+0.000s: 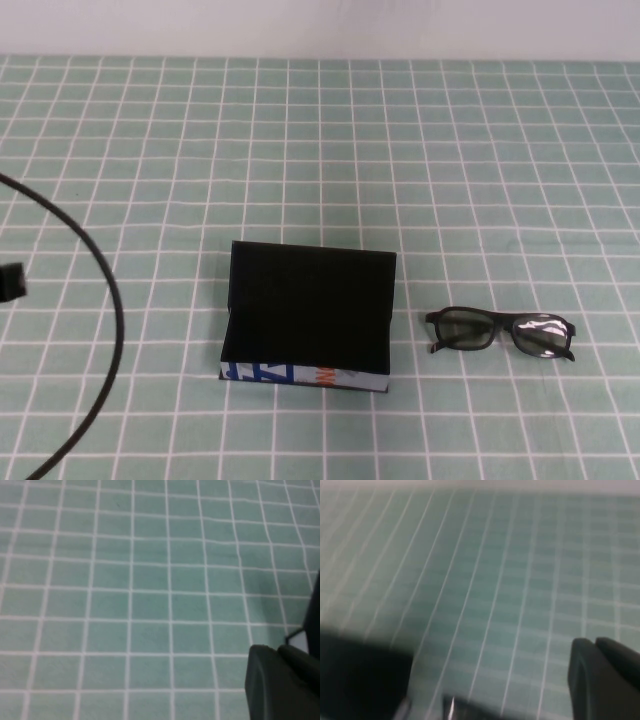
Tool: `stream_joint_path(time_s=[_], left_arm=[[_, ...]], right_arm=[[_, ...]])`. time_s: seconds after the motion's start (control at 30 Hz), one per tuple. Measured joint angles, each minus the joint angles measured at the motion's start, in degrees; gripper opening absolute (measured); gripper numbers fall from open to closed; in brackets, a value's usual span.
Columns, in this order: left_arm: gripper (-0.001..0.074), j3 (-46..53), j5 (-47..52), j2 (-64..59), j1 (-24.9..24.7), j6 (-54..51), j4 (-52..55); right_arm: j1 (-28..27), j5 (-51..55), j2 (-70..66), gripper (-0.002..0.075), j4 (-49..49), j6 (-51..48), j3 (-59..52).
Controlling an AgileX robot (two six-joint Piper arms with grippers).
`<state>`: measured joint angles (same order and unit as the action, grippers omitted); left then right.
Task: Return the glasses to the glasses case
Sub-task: Pick up the glasses from the table
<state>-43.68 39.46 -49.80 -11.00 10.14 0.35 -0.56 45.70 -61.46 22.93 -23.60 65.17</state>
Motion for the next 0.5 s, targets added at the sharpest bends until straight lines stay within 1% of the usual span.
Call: stream_joint_path(time_s=[0.07, 0.27, 0.37, 0.5], left_arm=[[-0.0002, 0.0, 0.72, -0.85, 0.0, -0.1, -2.99], [-0.0002, 0.0, 3.52, -2.06, 0.0, -0.41, -8.61], [-0.0002, 0.0, 4.55, -2.2, 0.0, -1.07, -9.18], [-0.0002, 0.0, 6.24, -2.2, 0.0, -1.59, -9.55]], right_arm=[[3.01, 5.37, -3.75, -0.0013, -1.37, -4.31, 3.07], [11.1, 21.53, -16.15, -0.0013, -11.86, -7.37, 16.39], [14.27, 24.34, -22.02, -0.0013, -15.49, -10.55, 20.53], [16.49, 24.8, -28.51, -0.0013, -16.73, -18.0, 21.37]])
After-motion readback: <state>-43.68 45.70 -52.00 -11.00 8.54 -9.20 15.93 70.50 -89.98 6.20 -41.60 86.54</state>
